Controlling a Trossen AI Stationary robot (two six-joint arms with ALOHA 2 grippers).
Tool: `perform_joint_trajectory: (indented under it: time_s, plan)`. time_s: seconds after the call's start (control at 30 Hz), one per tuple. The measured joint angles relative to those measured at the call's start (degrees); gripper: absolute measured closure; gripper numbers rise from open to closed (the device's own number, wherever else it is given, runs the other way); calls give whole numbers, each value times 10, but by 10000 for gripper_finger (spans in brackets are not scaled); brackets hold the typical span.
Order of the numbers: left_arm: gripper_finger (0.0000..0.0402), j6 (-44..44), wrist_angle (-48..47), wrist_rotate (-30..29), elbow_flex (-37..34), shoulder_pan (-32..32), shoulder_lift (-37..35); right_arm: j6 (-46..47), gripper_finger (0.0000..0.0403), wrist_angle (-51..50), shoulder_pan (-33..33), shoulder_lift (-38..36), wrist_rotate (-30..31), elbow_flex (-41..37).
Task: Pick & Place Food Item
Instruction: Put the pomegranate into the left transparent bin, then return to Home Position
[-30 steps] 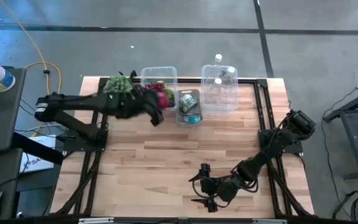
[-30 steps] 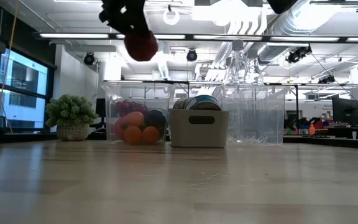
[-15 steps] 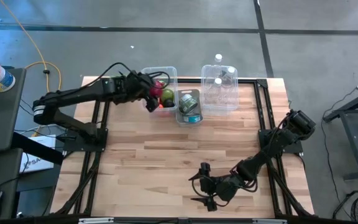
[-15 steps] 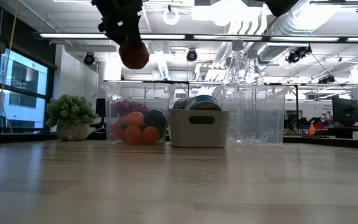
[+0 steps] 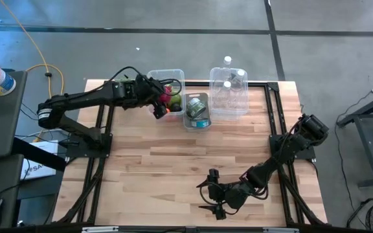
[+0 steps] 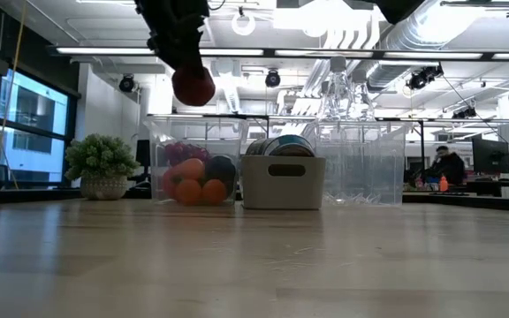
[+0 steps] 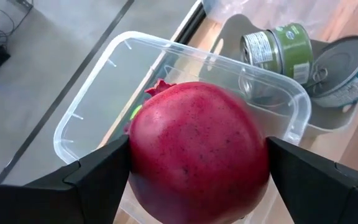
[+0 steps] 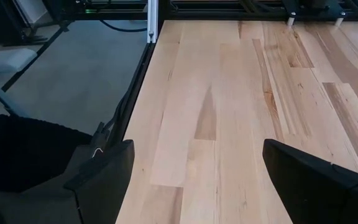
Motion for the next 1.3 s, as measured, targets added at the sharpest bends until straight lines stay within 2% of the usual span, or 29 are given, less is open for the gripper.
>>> perform_joint_trajectory:
  time_s: [0.27,0.5,0.77,0.93,1.03,1.3]
  plan:
    - [59,3,14,1,0,0,3,-1,57,-1,0,0,0,0]
    - [58,48,15,1,0,-1,3,-2,57,-1,0,0,0,0]
    - [8,47,32,8,0,-1,7,-2,57,-1,0,0,0,0]
    - [3,53,30,10,0,-1,15,1,57,-1,0,0,0,0]
    - [3,96,34,1,0,-1,14,2,57,-2,0,0,0,-2]
    - [3,46,33,5,0,-17,-20,3,57,0,1,0,-4,-2]
